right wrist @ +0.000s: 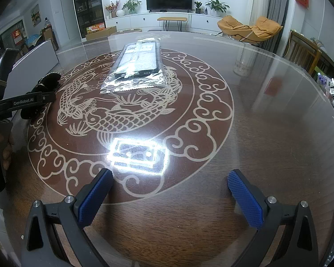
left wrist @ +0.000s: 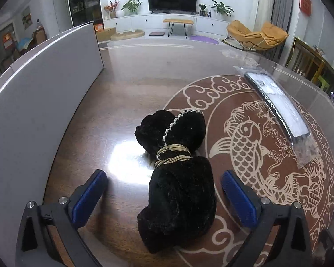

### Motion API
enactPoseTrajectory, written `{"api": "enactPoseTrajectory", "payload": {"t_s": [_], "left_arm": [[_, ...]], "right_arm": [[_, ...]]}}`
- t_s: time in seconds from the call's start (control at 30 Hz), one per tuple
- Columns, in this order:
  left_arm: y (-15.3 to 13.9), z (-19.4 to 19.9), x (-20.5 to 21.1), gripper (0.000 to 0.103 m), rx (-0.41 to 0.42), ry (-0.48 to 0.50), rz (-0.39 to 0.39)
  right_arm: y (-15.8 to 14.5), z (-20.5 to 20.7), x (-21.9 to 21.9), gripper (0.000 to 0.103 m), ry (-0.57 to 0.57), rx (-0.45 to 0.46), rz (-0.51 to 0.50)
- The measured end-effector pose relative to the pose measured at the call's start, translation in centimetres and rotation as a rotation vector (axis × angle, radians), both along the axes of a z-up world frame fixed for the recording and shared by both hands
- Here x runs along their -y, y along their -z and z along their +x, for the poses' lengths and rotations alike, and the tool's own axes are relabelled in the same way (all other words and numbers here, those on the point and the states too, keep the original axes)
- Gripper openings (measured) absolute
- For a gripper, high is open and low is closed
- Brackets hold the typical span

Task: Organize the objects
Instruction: 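Hold the black pouch in the left tool above the table, then grasp the wrapped phone case with the right tool while the left tool holds the pouch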

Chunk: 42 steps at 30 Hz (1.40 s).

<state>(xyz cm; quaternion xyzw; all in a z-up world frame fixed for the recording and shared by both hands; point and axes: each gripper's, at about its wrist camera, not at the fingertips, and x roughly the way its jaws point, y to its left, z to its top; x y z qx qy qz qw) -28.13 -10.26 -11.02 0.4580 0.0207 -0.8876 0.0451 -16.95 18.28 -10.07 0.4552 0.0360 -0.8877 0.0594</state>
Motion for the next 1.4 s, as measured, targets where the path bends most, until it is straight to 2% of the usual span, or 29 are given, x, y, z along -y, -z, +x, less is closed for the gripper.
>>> {"api": "enactPoseTrajectory", "payload": {"t_s": [0.87, 0.97, 1.03, 1.1, 1.17, 1.23, 1.4], "left_arm": [[0.1, -0.1, -0.3, 0.103, -0.002, 0.0, 0.001], [0.1, -0.2, -0.3, 0.103, -0.002, 0.0, -0.001], [0.1, -0.2, -0.4, 0.103, -0.002, 0.0, -0.001], [0.2, -0.2, -0.4, 0.103, -0.002, 0.0, 0.0], [0.2, -0.2, -0.4, 0.103, -0.002, 0.0, 0.0], [0.2, -0.2, -0.4, 0.103, -0.002, 0.0, 0.0], [0.2, -0.2, -0.4, 0.103, -0.002, -0.001, 0.0]], "right_arm": [[0.0, 0.0, 0.0, 0.103, 0.0, 0.0, -0.002], [-0.7, -0.5, -0.6, 0.103, 0.013, -0.014, -0.071], [-2.7, -2.1, -1.2, 0.103, 0.037, -0.079, -0.128], [-4.9, -5.6, -0.5, 0.103, 0.035, -0.116, -0.148], [-5.4, -10.0, 0.9, 0.103, 0.01, -0.067, -0.164], [-4.3, -14.5, 2.2, 0.103, 0.011, 0.017, -0.175], [-1.6, -20.9, 5.1, 0.103, 0.006, 0.104, -0.074]]}}
